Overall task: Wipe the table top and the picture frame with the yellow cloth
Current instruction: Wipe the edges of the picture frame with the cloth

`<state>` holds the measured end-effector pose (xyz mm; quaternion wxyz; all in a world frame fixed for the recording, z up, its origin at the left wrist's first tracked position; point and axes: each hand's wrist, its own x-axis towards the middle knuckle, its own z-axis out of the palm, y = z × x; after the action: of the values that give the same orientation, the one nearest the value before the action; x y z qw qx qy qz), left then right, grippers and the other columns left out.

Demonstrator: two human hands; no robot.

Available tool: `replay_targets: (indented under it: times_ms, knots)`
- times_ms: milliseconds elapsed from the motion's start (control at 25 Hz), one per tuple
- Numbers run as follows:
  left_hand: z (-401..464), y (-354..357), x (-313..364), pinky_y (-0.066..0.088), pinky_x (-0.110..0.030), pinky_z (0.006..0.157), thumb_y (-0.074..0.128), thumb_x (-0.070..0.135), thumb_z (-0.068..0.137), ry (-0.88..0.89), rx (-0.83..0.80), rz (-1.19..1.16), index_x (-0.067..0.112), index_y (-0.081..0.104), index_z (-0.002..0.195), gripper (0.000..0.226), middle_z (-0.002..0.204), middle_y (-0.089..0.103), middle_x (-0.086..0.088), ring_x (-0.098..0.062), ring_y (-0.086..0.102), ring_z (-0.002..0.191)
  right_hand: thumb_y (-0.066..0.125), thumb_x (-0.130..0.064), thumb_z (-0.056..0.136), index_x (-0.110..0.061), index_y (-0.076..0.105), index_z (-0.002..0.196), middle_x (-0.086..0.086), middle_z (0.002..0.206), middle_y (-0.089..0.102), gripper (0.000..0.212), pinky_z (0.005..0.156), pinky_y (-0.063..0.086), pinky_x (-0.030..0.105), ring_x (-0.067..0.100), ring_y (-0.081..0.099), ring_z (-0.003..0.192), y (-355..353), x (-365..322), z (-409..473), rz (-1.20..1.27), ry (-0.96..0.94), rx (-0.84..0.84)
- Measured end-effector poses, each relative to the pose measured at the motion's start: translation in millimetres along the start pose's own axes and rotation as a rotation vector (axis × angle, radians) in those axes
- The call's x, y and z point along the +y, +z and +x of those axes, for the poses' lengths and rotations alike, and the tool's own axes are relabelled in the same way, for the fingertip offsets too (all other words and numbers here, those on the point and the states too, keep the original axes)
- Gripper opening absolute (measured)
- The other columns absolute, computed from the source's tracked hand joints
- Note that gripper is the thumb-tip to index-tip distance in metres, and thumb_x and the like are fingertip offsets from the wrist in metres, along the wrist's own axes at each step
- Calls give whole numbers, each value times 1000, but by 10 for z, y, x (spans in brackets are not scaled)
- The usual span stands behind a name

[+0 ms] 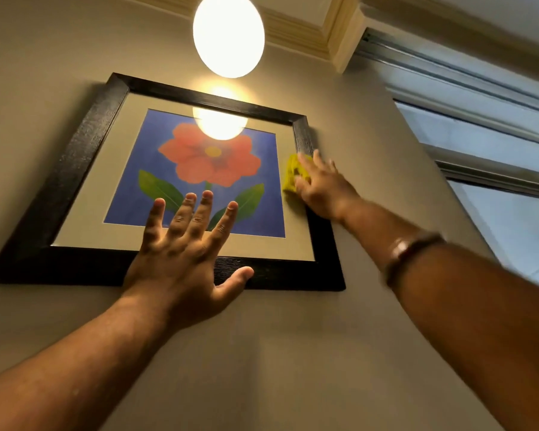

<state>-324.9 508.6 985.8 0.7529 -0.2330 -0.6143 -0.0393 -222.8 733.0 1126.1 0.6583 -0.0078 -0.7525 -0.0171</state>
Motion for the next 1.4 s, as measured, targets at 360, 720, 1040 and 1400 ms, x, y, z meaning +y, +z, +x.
replay_targets:
  times_ms: [360, 720, 1040, 1400]
  knots:
    - [10, -1, 3, -4, -62, 119, 14, 82, 80, -11, 12, -48, 34, -10, 151, 90, 164, -2, -9, -29, 0, 151, 39, -44, 85, -30, 37, 139, 16, 140, 37, 56, 107, 29, 43, 36, 38, 124, 12, -17, -645, -63, -113, 44]
    - [-13, -115, -80, -15, -56, 119, 24, 47, 80, 24, -37, -254, 34, -25, 146, 84, 164, -4, -2, -21, -4, 151, 33, -42, 93, -31, 13, 148, 3, 159, 13, 59, 120, 6, 49, 32, 6, 146, 500, -454, -1983, -146, -320, 56]
    - [-42, -77, -74, -12, -54, 120, 18, 44, 85, 72, -29, -192, 29, -25, 147, 77, 163, -11, -2, -22, -8, 150, 38, -44, 89, -37, 15, 147, -1, 159, 18, 62, 119, 6, 44, 28, 11, 146, 405, -323, -1811, -93, -407, -31]
    - [-48, -85, -46, -10, -58, 119, 21, 44, 86, 56, -35, -88, 29, -10, 152, 75, 163, 2, -2, -22, 0, 150, 35, -38, 96, -27, 10, 149, 7, 161, -2, 60, 120, 7, 48, 35, -4, 146, -173, -254, 515, -3, 66, -115]
